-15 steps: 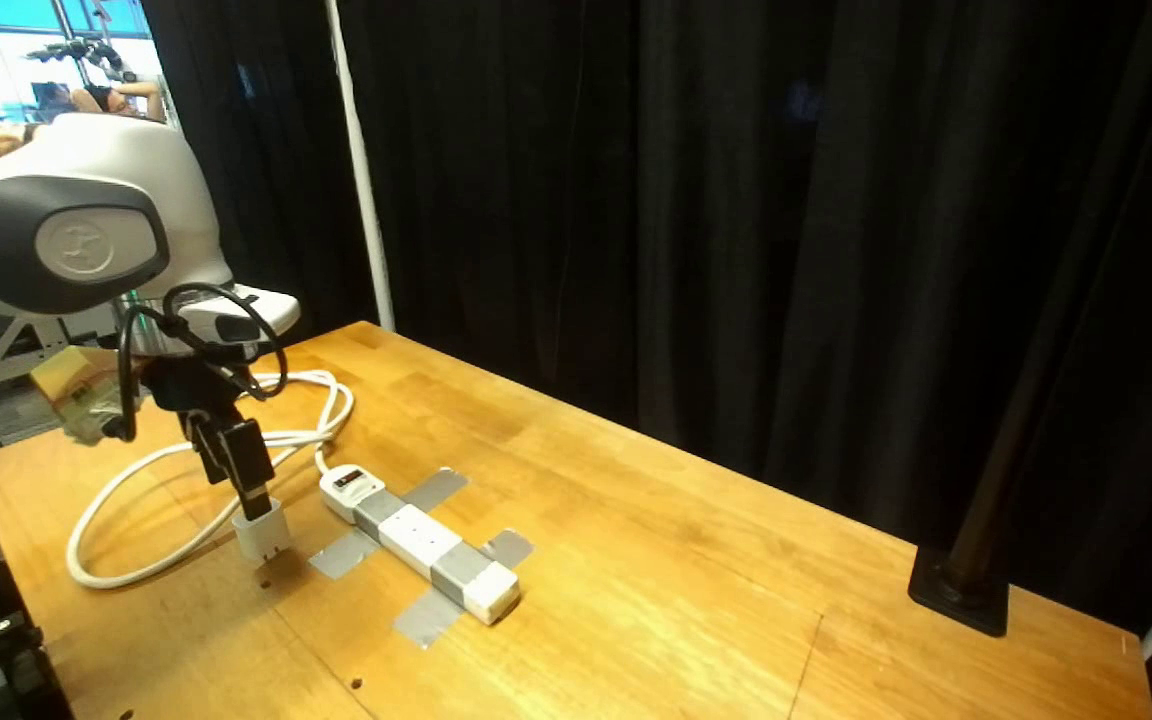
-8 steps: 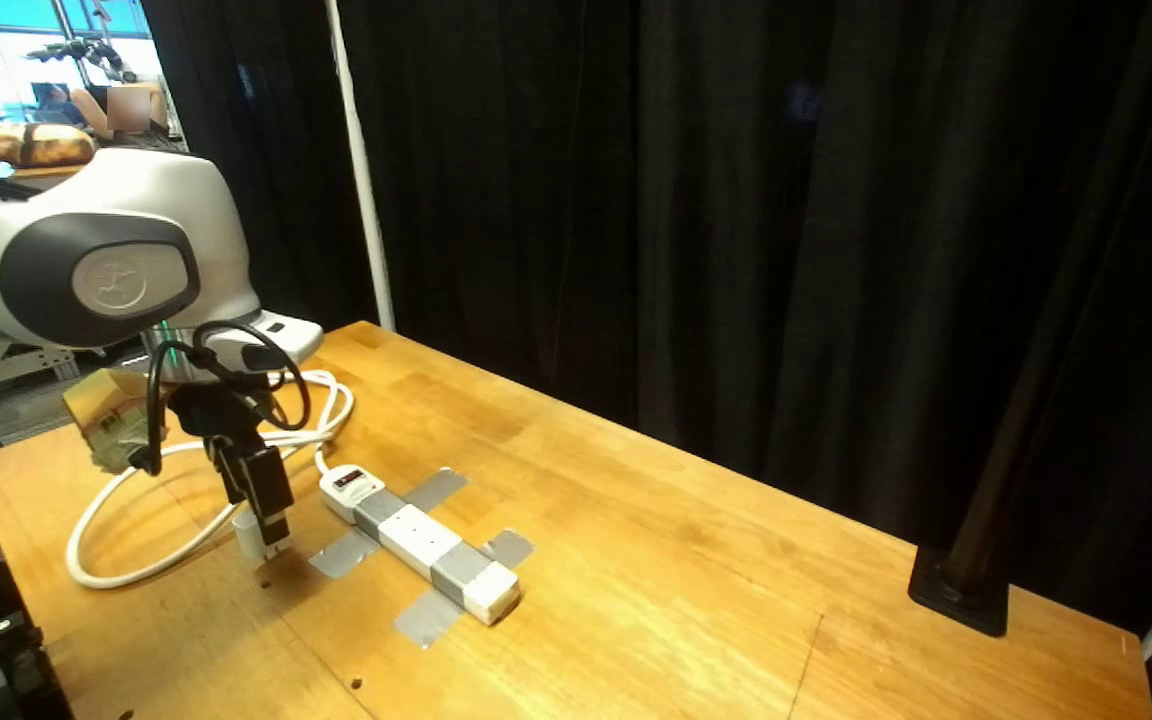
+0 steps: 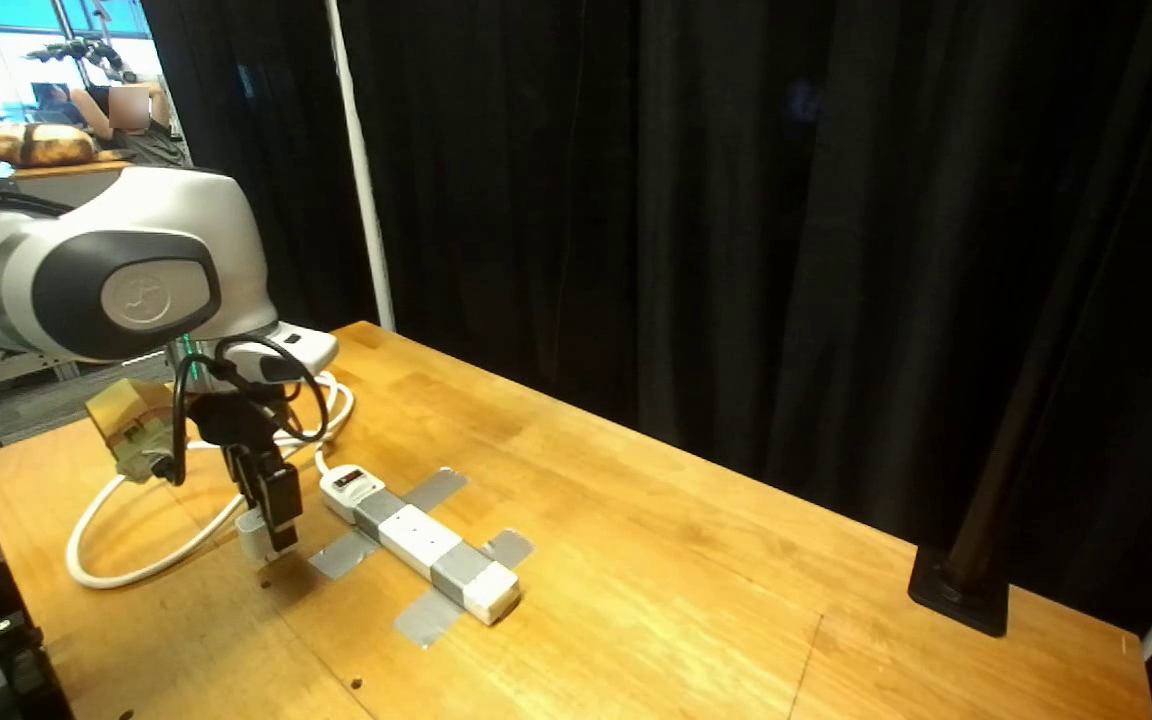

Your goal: Put the charger head inside the extension cord

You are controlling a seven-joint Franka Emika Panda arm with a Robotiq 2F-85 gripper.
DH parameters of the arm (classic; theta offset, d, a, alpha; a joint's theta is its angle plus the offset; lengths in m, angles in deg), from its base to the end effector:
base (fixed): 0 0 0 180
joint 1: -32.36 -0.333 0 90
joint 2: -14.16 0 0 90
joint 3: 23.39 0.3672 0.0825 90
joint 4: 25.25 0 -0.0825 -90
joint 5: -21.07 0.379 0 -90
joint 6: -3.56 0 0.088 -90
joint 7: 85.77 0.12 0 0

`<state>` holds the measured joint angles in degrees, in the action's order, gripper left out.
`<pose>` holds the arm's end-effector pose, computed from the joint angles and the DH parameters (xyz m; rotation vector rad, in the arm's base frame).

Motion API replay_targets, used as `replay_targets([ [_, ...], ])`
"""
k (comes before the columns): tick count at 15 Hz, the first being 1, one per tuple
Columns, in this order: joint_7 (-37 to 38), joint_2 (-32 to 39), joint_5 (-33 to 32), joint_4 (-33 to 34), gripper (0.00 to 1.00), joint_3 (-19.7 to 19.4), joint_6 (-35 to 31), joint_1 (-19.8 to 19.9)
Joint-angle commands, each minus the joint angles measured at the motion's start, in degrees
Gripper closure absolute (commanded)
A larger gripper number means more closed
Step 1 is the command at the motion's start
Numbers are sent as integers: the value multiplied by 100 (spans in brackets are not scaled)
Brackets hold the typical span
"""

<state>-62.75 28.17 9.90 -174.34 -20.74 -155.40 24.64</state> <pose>0.4279 0.0868 0.2046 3.0698 -0.0572 -0.0810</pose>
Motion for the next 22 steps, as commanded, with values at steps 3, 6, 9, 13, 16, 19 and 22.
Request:
replay_targets([
  [3, -359, 121, 292, 51, 85, -23, -141, -53],
  [6, -621, -6, 738, -10, 82, 105, 64, 41],
  [9, -607, -218, 835, 53, 82, 0, 407, -19],
  [13, -366, -498, 450, 399, 82, -199, 1172, -87],
  [16, -398, -471, 337, 813, 82, -202, 1467, -9],
  [19, -409, -267, 376, 1218, 82, -198, 1522, 42],
  [22, -324, 2, 320, 1544, 83, -274, 1433, 66],
])
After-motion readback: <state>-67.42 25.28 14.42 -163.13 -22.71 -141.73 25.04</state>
